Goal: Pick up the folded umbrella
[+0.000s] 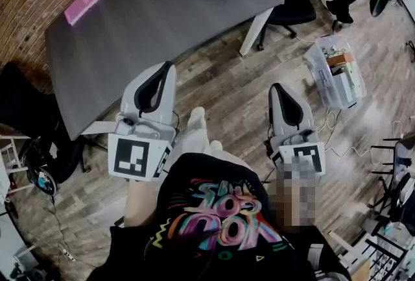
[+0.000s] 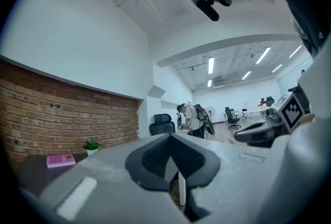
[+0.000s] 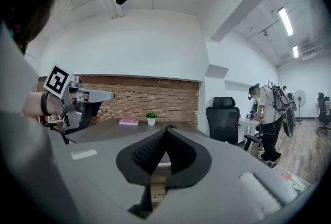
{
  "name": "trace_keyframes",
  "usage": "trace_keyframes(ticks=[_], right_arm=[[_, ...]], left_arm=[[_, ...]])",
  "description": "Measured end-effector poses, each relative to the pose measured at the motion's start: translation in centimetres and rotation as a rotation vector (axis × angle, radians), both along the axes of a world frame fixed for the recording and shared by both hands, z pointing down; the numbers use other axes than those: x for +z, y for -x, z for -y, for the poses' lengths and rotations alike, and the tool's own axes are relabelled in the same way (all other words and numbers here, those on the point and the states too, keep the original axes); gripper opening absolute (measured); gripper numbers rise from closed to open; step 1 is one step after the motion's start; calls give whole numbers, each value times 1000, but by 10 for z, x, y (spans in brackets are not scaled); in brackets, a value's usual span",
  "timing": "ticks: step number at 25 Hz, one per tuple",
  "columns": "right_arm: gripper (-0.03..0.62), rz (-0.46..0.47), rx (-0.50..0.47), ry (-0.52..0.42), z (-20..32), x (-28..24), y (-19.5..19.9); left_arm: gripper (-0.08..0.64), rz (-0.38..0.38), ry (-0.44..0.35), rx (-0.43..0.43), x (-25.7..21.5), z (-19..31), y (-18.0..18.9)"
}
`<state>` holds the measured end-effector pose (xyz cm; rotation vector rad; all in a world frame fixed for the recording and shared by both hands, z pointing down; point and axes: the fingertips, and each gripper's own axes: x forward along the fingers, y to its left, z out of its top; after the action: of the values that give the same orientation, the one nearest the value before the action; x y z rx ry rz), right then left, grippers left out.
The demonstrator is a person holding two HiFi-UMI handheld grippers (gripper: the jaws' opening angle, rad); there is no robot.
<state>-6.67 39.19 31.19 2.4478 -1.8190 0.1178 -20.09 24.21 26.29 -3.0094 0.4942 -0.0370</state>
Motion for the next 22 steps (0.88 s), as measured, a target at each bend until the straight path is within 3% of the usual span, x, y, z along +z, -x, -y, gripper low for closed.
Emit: trace_keyframes(ticks=[6, 22], right_arm=[[-2, 10, -2, 13, 36, 10, -24], [0, -18, 18, 54, 199, 4, -126]], left_arm=[[2, -3, 9, 14, 8, 34, -28], [1, 6, 40, 36, 16, 207, -131]])
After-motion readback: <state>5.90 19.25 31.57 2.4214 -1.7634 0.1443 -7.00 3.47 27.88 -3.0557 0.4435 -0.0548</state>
